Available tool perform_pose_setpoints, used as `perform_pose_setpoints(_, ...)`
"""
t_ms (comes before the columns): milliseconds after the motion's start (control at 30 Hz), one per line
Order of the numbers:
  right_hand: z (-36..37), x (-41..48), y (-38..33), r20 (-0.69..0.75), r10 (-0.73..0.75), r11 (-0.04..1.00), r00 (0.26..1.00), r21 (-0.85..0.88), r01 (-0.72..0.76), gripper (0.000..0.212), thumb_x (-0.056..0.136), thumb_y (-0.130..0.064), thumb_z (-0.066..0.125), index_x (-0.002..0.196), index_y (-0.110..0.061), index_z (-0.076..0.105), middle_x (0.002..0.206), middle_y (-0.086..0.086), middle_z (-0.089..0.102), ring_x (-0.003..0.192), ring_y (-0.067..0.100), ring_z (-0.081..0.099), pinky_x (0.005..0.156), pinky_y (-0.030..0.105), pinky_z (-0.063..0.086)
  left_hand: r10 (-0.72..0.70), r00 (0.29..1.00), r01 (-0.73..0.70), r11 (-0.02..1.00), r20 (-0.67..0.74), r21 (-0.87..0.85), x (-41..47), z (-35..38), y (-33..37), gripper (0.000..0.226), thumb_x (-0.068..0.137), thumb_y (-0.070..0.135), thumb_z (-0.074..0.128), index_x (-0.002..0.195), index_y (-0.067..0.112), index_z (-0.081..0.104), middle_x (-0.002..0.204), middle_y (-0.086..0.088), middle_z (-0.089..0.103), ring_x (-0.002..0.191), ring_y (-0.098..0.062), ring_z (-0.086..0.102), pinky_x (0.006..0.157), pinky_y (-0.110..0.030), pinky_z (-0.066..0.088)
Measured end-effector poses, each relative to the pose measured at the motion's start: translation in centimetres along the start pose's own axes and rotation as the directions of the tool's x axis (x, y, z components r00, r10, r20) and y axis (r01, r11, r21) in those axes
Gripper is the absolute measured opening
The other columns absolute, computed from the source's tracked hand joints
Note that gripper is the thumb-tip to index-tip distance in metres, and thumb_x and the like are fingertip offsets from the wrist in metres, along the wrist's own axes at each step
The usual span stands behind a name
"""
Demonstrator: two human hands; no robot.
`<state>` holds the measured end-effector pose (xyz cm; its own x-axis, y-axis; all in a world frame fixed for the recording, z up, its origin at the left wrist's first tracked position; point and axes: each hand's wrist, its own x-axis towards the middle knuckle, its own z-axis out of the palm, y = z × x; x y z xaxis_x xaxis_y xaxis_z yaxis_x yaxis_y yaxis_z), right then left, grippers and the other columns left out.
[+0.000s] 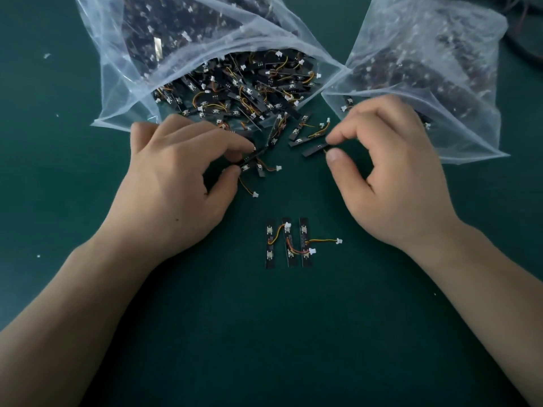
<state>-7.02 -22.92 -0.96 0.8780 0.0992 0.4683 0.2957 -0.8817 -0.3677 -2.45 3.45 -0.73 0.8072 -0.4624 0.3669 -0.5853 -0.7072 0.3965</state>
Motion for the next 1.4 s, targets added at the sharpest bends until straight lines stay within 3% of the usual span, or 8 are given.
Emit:
perform_pose_setpoints(133, 1.1, 2.3, 0.1, -0.068, -0.123, 0.992, 0.990, -0.003, 0.123, 0.011, 0.097, -0.011, 0.062, 0.099, -0.005, 0.071, 0.106, 0.011, 0.064, 0.098, 0.031, 0.060, 0.091, 0.045, 0.047, 0.003, 1.000, -0.003, 0.999, -0.001, -0.035, 0.0, 0.0, -0.1, 0.026, 0.096, 0.016, 0.067, 0.118, 0.027, 0.073, 0.100, 0.019, 0.068, 0.103, -0.010, 0.054, 0.093, -0.033, 0.025)
perform_pose_setpoints(267, 1.5, 3.6, 0.4, -0.048, -0.080, 0.996, 0.996, 0.030, 0.081, 0.011, 0.096, -0.010, 0.061, 0.100, -0.007, 0.071, 0.095, -0.002, 0.063, 0.090, 0.024, 0.059, 0.086, 0.038, 0.046, -0.022, 0.994, 0.013, 0.996, -0.107, -0.086, 0.3, -0.1, 0.0, 0.026, 0.099, 0.008, 0.066, 0.118, 0.024, 0.074, 0.099, 0.017, 0.064, 0.092, -0.001, 0.052, 0.090, -0.035, 0.035)
perform_pose_setpoints(400, 0.7, 2.4, 0.9, 0.035, -0.045, 0.999, 0.998, 0.010, 0.045, 0.018, 0.098, -0.018, 0.060, 0.107, -0.012, 0.074, 0.097, -0.006, 0.062, 0.094, 0.022, 0.058, 0.089, 0.036, 0.043, -0.014, 0.992, -0.010, 0.981, -0.123, -0.194, 0.4, -0.1, 0.3, 0.035, 0.095, -0.009, 0.051, 0.119, 0.004, 0.073, 0.093, -0.002, 0.060, 0.085, 0.002, 0.052, 0.077, -0.016, 0.040)
perform_pose_setpoints(600, 0.5, 1.9, 0.8, 0.136, -0.035, 0.999, 0.990, -0.022, 0.038, 0.031, 0.102, -0.034, 0.055, 0.120, -0.018, 0.075, 0.109, 0.000, 0.062, 0.107, 0.023, 0.055, 0.099, 0.038, 0.041, 0.078, 0.995, -0.091, 0.945, -0.056, -0.315, 0.5, -1.3, 1.3, 0.030, 0.069, -0.012, 0.040, 0.066, 0.005, 0.065, 0.076, -0.004, 0.058, 0.074, -0.018, 0.054, 0.071, -0.025, 0.039)
perform_pose_setpoints(733, 0.7, 2.0, 0.9, 0.155, -0.028, 0.998, 0.988, -0.054, 0.036, 0.029, 0.102, -0.035, 0.057, 0.121, -0.020, 0.073, 0.110, 0.000, 0.061, 0.108, 0.024, 0.054, 0.099, 0.040, 0.042, 0.202, 0.979, -0.188, 0.922, 0.007, -0.337, 0.3, -1.6, 1.5, 0.023, 0.061, -0.009, 0.043, 0.051, 0.008, 0.055, 0.058, 0.002, 0.054, 0.060, -0.028, 0.046, 0.075, -0.037, 0.036)
perform_pose_setpoints(1067, 0.7, 2.1, 1.0, 0.191, -0.011, 1.000, 0.982, -0.008, 0.013, 0.038, 0.104, -0.045, 0.050, 0.123, -0.020, 0.072, 0.112, -0.002, 0.062, 0.108, 0.022, 0.054, 0.099, 0.040, 0.043, 0.297, 0.934, -0.213, 0.909, 0.199, -0.359, 0.0, -1.7, 1.5, 0.020, 0.061, 0.019, 0.049, 0.060, 0.014, 0.068, 0.052, 0.007, 0.054, 0.057, -0.018, 0.048, 0.074, -0.033, 0.036)
perform_pose_setpoints(1267, 0.9, 2.0, 1.1, 0.187, -0.012, 1.000, 0.982, 0.007, 0.011, 0.037, 0.104, -0.045, 0.050, 0.121, -0.020, 0.072, 0.112, -0.004, 0.061, 0.108, 0.020, 0.054, 0.097, 0.037, 0.042, 0.226, 0.948, -0.141, 0.930, 0.226, -0.341, -0.1, -1.6, 1.6, 0.027, 0.056, 0.005, 0.060, 0.076, 0.018, 0.072, 0.058, 0.010, 0.057, 0.061, -0.015, 0.054, 0.077, -0.034, 0.040)
perform_pose_setpoints(1400, 0.8, 2.2, 1.0, 0.190, -0.006, 1.000, 0.982, 0.008, 0.004, 0.038, 0.105, -0.044, 0.049, 0.122, -0.020, 0.071, 0.111, -0.006, 0.059, 0.108, 0.019, 0.054, 0.096, 0.037, 0.041, 0.256, 0.925, -0.138, 0.916, 0.282, -0.377, 0.0, -2.0, 1.8, 0.025, 0.060, 0.022, 0.049, 0.071, 0.019, 0.071, 0.059, 0.011, 0.056, 0.062, -0.011, 0.052, 0.077, -0.033, 0.039)
